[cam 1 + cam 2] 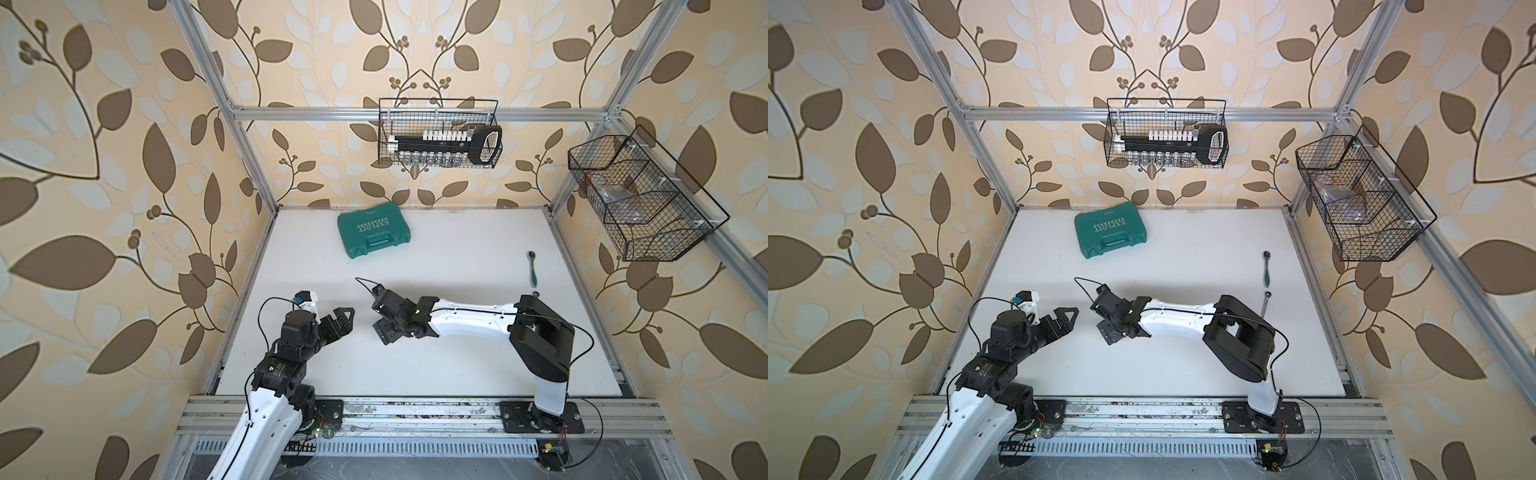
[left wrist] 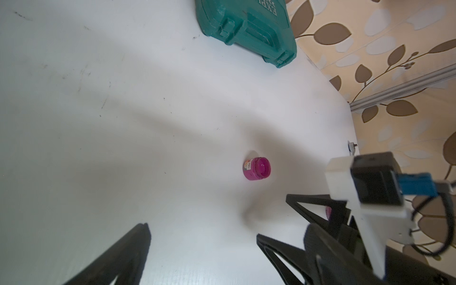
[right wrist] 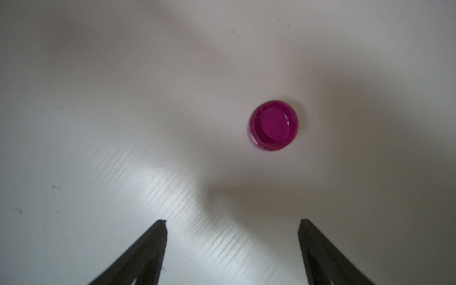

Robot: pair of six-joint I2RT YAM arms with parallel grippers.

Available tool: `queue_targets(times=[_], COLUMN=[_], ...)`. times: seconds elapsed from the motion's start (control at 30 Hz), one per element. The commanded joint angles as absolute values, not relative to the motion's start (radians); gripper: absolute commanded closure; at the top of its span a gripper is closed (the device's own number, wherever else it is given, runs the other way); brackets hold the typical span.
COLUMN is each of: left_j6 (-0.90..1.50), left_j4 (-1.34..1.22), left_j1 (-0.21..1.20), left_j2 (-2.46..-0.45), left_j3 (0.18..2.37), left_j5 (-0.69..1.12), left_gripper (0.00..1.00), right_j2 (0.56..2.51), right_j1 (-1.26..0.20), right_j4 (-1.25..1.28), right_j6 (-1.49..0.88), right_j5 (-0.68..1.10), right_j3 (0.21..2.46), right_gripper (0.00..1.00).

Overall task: Close the paint jar lid
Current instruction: Pick up the paint jar from the center of the board.

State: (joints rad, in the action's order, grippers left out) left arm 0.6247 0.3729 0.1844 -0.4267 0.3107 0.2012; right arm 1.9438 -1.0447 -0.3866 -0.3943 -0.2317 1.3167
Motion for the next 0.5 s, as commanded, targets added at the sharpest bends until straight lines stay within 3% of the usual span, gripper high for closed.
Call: queue_targets(times=[0.0, 0.2, 0.47], left_j6=[0.593, 0.583, 0.578], left_j4=[0.353, 0.351, 0.359], left_j1=[0.198, 0.208, 0.22], left_j2=[-0.401, -0.409, -0.413], left_j3=[0.306, 0.307, 0.31], left_j5=[0.203, 0.205, 0.193], left_gripper=[0.01, 0.01, 0.01], right_j2=[1.99, 2.03, 2.063], right_j1=[-1.016, -0.974, -0.967], right_j4=[-0.372, -0.314, -0.278], right_j6=[-0.406, -0.417, -0.408], right_j5=[-0.259, -0.247, -0.228], right_j3=[1.376, 1.387, 1.422], right_gripper=[0.22, 0.36, 0.43])
